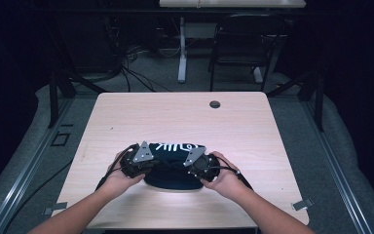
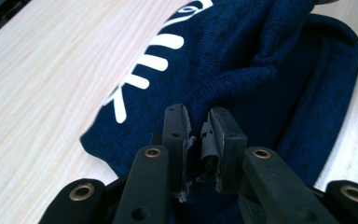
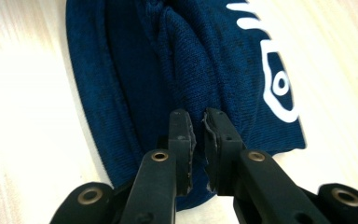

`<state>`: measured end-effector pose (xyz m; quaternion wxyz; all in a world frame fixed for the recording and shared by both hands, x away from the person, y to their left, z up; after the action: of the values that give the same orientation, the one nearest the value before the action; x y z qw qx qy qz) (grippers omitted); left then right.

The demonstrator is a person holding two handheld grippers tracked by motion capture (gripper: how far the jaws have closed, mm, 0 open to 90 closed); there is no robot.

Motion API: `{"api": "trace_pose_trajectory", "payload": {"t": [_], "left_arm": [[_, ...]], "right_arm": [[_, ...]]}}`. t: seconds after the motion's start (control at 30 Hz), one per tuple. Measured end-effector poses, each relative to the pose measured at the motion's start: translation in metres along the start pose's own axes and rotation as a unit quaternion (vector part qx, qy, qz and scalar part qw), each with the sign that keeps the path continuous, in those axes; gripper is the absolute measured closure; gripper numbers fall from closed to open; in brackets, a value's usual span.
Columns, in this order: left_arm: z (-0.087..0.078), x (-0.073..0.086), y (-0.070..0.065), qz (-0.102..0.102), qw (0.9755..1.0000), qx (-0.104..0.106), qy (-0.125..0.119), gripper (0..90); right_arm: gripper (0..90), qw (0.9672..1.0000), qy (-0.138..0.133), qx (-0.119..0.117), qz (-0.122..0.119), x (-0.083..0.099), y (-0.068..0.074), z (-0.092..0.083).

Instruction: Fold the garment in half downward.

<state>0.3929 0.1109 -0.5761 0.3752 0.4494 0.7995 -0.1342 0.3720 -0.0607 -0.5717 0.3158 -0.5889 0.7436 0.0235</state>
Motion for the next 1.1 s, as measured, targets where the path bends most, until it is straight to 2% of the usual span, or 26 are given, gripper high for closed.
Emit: {"api": "trace_pose_trajectory", "payload": {"t": [0.2,0.4,0.53,0.73,0.77,0.8,0.83,0.9,0.97,1.1], "left_arm": [[0.0,0.01,-0.008,-0.006,0.9999,0.01,-0.003,76.9],[-0.001,0.019,-0.018,-0.014,0.9997,0.019,-0.006,74.1],[-0.002,0.023,-0.021,-0.018,0.9995,0.024,-0.007,72.1],[-0.007,0.028,-0.026,-0.03,0.9989,0.033,-0.012,67.3],[-0.012,0.027,-0.027,-0.033,0.9987,0.036,-0.016,66.6],[-0.012,0.027,-0.027,-0.033,0.9987,0.036,-0.016,65.5],[-0.014,0.026,-0.027,-0.031,0.9987,0.037,-0.017,65.3],[-0.019,0.023,-0.026,-0.029,0.9988,0.033,-0.021,65.0],[-0.022,0.019,-0.022,-0.029,0.9989,0.029,-0.023,64.5],[-0.024,0.011,-0.014,-0.042,0.9982,0.021,-0.036,63.7]], "right_arm": [[80.3,0.9998,-0.01,-0.008,0.016,0.006,0.01,0.005],[77.9,0.9998,-0.009,-0.009,0.014,0.011,0.018,0.007],[76.1,0.9995,-0.014,-0.018,0.023,0.013,0.026,0.008],[73.3,0.9989,-0.023,-0.032,0.026,0.014,0.037,0.004],[72.8,0.9986,-0.029,-0.034,0.026,0.012,0.039,-0.001],[72.8,0.9986,-0.029,-0.034,0.026,0.012,0.039,-0.001],[73.1,0.9981,-0.043,-0.031,0.031,0.01,0.039,-0.007],[73.1,0.9981,-0.045,-0.027,0.033,0.01,0.037,-0.01],[73.4,0.9981,-0.048,-0.018,0.034,0.009,0.031,-0.016],[71.0,0.9966,-0.054,0.009,0.061,0.007,0.01,-0.018]]}}
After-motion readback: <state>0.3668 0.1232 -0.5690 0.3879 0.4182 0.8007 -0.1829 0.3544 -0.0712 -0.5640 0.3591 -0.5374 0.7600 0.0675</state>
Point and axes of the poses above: each handheld gripper's, and its own axes: z roughly forward along the jaws, x roughly out of its underside, y roughly to its left, the point moved 8 cm from there along z, roughly forward along the jaws, and after that the axes turned 7 degrees about -z, right-handed, at the moved point
